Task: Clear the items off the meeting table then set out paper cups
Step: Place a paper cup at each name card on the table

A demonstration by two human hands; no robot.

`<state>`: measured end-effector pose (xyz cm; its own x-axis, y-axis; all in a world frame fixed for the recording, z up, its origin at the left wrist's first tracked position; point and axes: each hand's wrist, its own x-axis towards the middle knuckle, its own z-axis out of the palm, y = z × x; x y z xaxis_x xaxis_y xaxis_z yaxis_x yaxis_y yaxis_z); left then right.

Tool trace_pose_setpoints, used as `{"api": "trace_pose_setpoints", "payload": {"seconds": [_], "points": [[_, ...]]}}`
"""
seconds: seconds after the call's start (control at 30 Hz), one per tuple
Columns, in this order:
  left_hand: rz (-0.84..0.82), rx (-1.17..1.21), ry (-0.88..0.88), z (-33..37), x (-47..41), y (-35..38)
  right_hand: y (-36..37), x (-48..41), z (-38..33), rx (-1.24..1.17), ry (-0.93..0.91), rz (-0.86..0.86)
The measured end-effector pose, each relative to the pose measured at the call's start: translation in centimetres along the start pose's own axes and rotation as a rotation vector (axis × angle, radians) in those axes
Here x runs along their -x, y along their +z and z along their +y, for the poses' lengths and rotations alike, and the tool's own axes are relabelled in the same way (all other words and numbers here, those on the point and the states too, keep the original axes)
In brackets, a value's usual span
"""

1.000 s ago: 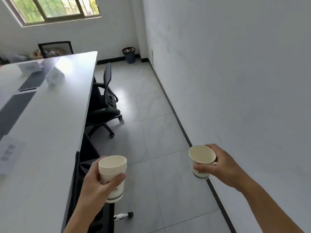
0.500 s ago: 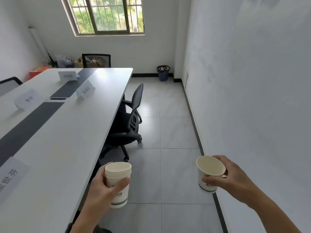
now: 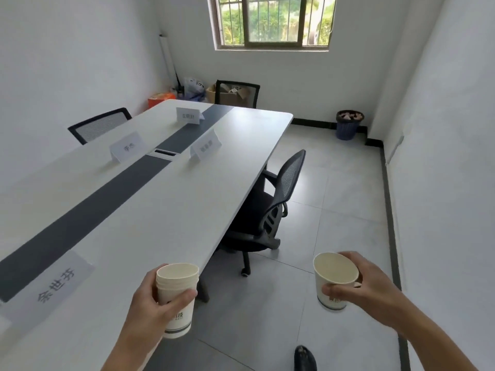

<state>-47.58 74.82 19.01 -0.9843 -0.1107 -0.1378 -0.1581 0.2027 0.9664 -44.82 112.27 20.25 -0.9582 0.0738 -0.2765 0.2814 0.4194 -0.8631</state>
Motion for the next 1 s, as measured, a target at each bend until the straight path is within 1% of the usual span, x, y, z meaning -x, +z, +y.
{"api": "trace_pose_setpoints", "payload": {"seconds": [0.13,0.27,0.37,0.5,0.6,0.67,0.8,1.0], "points": [[0.135,-0.026,-0.02,1.1,-4.4,0.9,-1.2,-10.1,-2.5,0.016,-0.065,-0.118],[0.256,-0.036,-0.034,2.4,-6.6,0.5,0.7,-19.0,-6.3,0.082,-0.154,-0.296],[0.4,-0.027,-0.1,1.5,-5.9,-0.8,4.3,-23.4,-9.1,0.151,-0.221,-0.45],[0.602,-0.026,-0.203,-0.4,-4.3,-3.6,10.5,-27.0,-12.1,0.207,-0.253,-0.615],[0.699,-0.001,-0.253,-1.8,-4.5,-6.1,15.5,-29.0,-14.2,0.259,-0.287,-0.728],[0.75,0.03,-0.264,-2.5,-5.7,-7.9,19.0,-30.5,-15.9,0.287,-0.317,-0.769],[0.789,0.085,-0.25,-4.0,-10.0,-12.3,25.6,-33.6,-20.0,0.361,-0.388,-0.814],[0.807,0.125,-0.254,-5.5,-15.9,-20.4,37.3,-38.0,-26.2,0.382,-0.444,-0.806]]}}
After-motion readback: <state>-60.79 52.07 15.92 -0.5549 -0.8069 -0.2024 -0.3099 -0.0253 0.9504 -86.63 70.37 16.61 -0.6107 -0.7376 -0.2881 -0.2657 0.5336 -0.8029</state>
